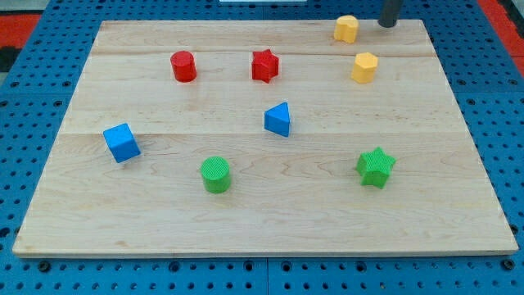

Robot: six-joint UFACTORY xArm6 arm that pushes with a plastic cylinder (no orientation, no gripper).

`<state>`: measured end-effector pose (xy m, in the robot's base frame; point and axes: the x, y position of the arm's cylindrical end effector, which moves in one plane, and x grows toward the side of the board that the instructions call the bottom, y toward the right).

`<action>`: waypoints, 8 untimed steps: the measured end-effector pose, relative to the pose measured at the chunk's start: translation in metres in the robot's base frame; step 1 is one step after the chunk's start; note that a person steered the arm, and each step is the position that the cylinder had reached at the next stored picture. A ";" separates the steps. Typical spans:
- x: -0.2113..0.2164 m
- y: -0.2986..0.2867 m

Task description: Move the yellow heart slightly left and down

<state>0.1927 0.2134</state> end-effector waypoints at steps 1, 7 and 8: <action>-0.001 -0.001; 0.002 -0.048; 0.020 -0.048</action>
<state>0.2131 0.1656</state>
